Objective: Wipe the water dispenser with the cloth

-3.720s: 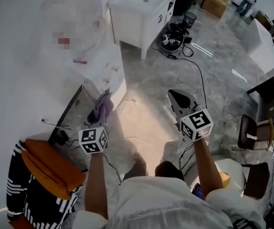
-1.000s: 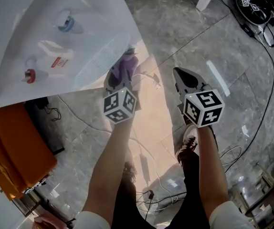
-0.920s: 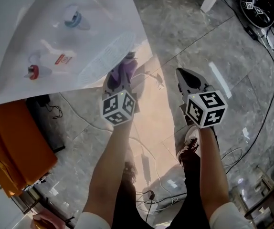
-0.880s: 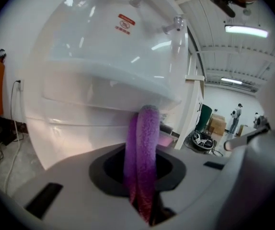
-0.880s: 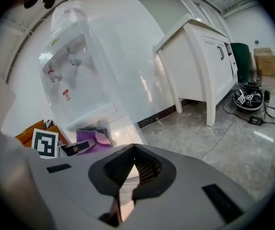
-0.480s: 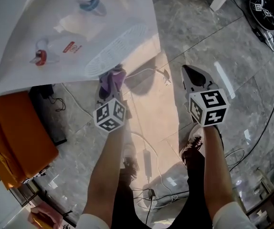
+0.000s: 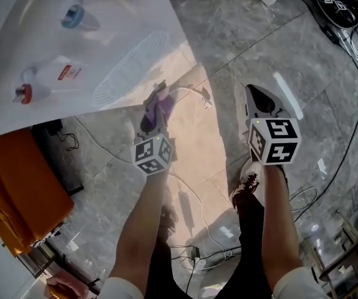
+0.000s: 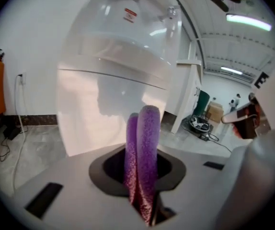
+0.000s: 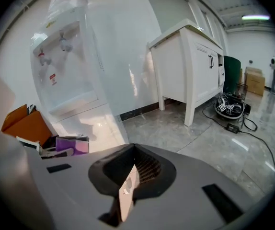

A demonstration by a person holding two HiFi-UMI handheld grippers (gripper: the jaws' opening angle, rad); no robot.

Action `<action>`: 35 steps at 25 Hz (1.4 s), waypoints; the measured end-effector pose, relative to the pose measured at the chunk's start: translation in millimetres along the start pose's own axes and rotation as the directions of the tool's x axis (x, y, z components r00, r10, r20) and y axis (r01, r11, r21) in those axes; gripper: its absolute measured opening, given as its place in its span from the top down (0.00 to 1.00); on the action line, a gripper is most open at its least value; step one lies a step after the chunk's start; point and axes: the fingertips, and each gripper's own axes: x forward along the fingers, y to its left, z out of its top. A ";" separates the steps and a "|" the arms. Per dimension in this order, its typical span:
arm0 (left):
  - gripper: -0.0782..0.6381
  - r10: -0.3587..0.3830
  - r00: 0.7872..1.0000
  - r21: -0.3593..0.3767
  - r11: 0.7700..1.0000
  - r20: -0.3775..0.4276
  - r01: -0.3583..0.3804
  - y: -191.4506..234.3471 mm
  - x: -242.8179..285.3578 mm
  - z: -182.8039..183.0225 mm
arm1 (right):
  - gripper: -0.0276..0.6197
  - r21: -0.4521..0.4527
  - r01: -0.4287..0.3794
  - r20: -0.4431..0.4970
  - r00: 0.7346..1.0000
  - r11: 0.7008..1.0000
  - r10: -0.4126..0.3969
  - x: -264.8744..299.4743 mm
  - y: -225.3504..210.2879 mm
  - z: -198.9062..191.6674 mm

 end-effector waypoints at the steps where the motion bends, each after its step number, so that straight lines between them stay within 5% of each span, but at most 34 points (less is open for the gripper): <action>1: 0.80 -0.030 1.000 0.012 0.999 0.003 0.030 -16.1 9.6 -2.5 | 0.94 0.003 0.009 -0.001 1.000 1.000 -0.009 0.0 -5.2 0.0; 8: 0.80 -0.104 0.994 0.137 0.985 -0.028 0.107 -91.2 91.3 -21.5 | 0.94 -0.057 -0.008 -0.018 1.000 0.998 0.007 8.4 -23.2 9.6; 14: 0.81 -0.073 0.993 0.125 0.989 -0.088 0.084 -93.1 152.1 -40.3 | 0.94 -0.029 0.020 -0.027 0.999 0.999 -0.021 17.1 -53.9 18.0; 19: 0.81 -0.018 0.994 0.236 0.971 -0.107 0.043 -74.3 169.0 -49.9 | 0.94 -0.070 0.032 -0.042 0.998 0.997 -0.035 18.3 -60.7 18.6; 27: 0.81 0.081 0.991 0.158 0.985 -0.108 -0.063 -23.6 138.8 -60.4 | 0.94 -0.103 0.038 -0.014 0.999 0.994 -0.039 6.8 -49.0 29.2; 35: 0.81 0.189 0.976 0.148 0.974 -0.106 -0.172 55.4 74.0 -57.9 | 0.94 -0.079 0.008 -0.014 1.000 0.997 -0.010 -14.4 -3.0 11.0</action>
